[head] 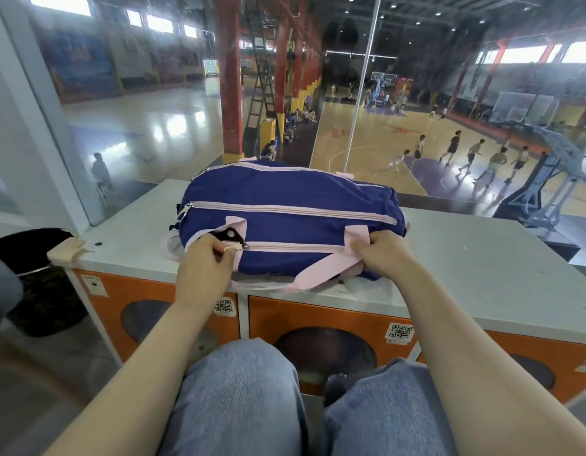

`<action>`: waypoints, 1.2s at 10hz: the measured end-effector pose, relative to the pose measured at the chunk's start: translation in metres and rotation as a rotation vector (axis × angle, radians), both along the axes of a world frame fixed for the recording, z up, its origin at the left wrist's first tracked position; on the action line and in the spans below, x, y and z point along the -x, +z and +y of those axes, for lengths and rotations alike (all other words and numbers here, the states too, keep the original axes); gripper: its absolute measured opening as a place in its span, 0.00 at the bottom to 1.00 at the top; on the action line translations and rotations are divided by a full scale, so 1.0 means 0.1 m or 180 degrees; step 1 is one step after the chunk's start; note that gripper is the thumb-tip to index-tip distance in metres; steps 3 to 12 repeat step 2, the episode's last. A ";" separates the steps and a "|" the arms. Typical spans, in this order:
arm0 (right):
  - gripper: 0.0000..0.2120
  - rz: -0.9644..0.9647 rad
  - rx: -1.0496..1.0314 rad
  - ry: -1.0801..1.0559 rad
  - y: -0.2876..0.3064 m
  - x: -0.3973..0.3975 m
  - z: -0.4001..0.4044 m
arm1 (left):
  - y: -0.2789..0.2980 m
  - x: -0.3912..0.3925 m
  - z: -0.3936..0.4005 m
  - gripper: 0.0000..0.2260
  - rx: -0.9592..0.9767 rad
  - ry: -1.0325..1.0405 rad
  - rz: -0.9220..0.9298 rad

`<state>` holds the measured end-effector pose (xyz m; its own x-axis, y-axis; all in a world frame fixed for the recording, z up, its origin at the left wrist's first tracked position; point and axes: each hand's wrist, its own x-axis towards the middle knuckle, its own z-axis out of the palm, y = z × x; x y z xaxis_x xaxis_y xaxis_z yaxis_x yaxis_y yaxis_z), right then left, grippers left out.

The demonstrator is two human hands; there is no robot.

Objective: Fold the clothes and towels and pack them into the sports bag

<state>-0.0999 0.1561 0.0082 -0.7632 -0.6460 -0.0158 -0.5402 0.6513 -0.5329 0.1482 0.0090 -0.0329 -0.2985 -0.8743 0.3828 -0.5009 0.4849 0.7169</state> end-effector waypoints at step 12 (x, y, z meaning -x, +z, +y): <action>0.21 0.0949 0.1245 -0.0309 0.15 -0.10 0.00 | 0.15 0.01 0.13 0.08 0.1442 -0.0709 -0.0108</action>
